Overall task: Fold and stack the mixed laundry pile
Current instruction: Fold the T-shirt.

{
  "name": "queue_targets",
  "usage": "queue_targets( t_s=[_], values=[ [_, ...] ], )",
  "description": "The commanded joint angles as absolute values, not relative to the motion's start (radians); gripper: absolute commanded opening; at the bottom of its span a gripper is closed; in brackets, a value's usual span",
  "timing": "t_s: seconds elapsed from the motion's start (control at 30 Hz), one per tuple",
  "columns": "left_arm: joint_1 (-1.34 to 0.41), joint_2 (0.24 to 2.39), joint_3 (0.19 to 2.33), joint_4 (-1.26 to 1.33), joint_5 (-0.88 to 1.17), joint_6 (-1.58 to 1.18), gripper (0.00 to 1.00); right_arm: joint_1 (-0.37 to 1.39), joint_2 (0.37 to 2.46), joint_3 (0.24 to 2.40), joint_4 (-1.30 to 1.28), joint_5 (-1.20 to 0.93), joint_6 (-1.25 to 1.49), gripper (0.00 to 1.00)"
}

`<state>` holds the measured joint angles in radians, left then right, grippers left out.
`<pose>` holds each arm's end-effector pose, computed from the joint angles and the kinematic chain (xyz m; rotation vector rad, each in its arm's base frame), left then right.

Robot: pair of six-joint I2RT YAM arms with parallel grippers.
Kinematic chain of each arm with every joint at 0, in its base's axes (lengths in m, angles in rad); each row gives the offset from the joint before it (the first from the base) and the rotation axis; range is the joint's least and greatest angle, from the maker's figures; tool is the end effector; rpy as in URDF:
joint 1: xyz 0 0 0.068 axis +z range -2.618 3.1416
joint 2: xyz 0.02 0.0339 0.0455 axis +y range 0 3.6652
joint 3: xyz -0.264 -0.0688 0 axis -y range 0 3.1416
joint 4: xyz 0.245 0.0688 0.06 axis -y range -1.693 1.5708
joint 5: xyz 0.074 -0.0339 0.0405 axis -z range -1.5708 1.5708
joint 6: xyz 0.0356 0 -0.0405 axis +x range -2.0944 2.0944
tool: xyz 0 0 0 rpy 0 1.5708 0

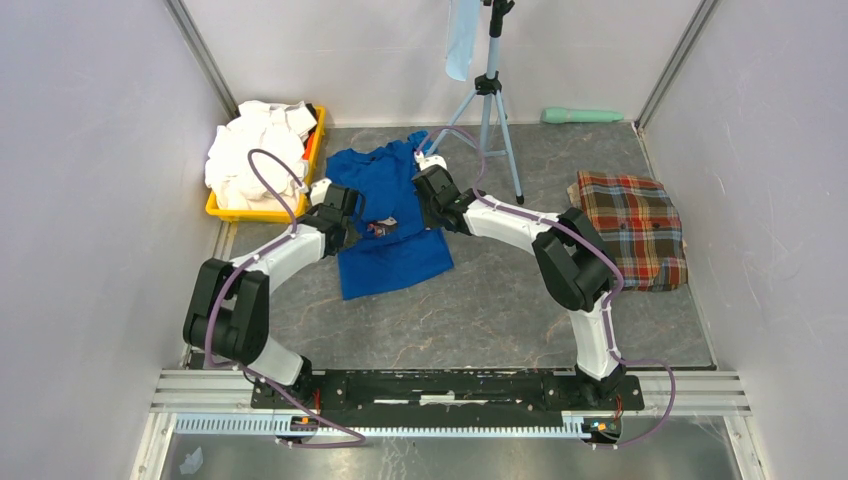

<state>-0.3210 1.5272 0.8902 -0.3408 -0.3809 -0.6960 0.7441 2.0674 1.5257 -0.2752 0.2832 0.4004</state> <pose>0.2898 -0.0824 0.1910 -0.5974 2.3760 0.0481 0.3457 0.3047 0.1918 -0.2716 2.3414 0.2225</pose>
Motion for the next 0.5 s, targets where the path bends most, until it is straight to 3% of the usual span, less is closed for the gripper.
queue_targets(
  t_s=[0.0,0.47],
  values=[
    [-0.318,1.493,0.932,-0.302,-0.375,-0.644,0.02,0.74,2.019,1.564,-0.289,0.333,0.428,0.0],
    [-0.284,1.615,0.941,-0.253,-0.372,-0.643,0.02,0.739,2.125,1.642,-0.295,0.352,0.406,0.02]
  ],
)
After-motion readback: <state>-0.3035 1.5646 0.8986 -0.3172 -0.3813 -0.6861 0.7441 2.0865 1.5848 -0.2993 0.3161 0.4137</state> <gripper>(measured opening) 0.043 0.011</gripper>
